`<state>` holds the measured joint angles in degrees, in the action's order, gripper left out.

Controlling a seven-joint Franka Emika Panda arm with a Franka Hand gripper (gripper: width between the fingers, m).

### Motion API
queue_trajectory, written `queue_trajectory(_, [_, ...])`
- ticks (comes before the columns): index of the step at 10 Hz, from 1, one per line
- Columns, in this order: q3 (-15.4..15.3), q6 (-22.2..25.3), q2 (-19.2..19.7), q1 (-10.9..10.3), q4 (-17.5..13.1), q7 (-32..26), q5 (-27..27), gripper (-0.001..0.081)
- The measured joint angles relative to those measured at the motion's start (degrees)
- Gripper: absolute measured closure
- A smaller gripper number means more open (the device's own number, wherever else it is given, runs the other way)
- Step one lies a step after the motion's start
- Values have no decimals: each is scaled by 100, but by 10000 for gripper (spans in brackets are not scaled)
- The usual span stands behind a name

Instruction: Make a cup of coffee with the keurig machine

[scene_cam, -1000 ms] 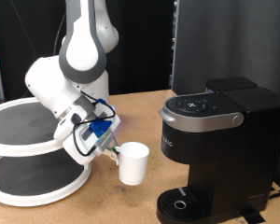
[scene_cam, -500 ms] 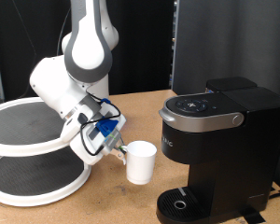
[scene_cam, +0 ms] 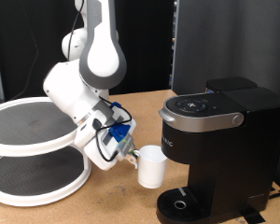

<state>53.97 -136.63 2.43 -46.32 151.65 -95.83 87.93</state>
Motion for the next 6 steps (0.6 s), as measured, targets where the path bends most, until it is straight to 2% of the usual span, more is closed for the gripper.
queue_trajectory(6, [-362, 177, 353, -1, -342, -163, 614, 736])
